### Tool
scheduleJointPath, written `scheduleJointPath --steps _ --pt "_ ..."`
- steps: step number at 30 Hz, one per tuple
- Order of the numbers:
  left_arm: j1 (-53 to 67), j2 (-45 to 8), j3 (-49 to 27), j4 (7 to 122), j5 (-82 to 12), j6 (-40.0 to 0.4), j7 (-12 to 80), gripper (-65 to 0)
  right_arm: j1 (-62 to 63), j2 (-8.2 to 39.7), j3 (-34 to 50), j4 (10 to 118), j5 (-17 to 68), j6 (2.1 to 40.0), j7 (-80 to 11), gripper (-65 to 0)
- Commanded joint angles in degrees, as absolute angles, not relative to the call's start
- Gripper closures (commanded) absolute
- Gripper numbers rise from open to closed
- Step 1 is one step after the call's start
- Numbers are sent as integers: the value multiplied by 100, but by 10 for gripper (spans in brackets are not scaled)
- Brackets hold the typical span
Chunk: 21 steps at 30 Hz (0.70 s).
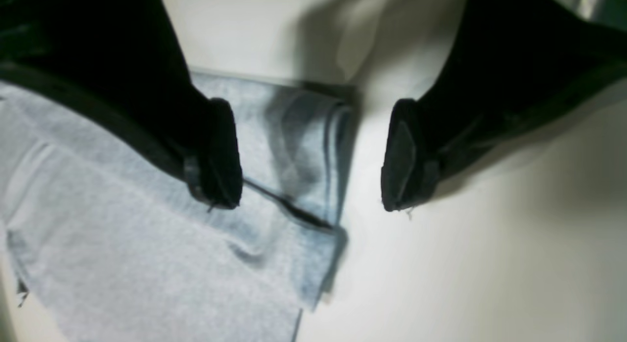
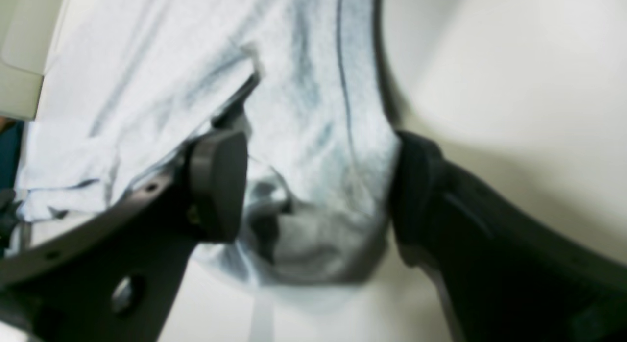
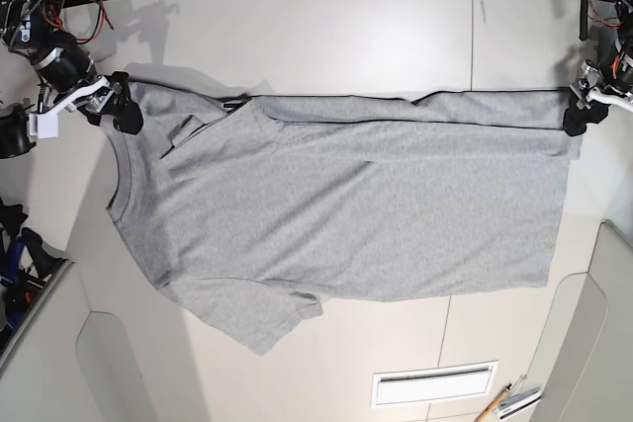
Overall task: Fold the T-shirt properly
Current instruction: 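Fold the edge over again with both grippers, then release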
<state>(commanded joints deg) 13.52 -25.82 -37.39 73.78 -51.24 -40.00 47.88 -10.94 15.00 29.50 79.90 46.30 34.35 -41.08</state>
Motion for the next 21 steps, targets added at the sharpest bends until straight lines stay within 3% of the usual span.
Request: scheduleJointPath --steps 9,10,12,13,15,17,21 --pt "1350 -2493 -3002 7376 -4779 -4000 4790 -478 -1085 1509 2724 7990 4628 3435 -4093 -436" --pt "1350 -2493 -2923 7376 -4724 -4000 4792 -476 -1083 1509 2724 7990 4628 3435 -4093 -405" --pt "1350 -2493 -2794 7376 -4628 -4000 4792 -475 -1083 1509 2724 7990 4628 3433 -4093 -281" --pt "1350 -2495 -2753 7376 -4615 -4000 4792 -444 -1083 1509 2724 7990 4626 3435 -4093 -199" --pt "1350 -2495 -2733 7376 -4624 -4000 4788 -246 -1083 1509 2724 7990 4626 3435 -4073 -25" --pt "1350 -2499 -2733 7378 -4644 -4000 4786 -6 -1085 1514 2724 7990 4626 3437 -4077 0" --pt "1334 -2547 -2733 7382 -4652 -4000 4790 0 -1083 1557 2727 7992 4589 3457 -4082 0"
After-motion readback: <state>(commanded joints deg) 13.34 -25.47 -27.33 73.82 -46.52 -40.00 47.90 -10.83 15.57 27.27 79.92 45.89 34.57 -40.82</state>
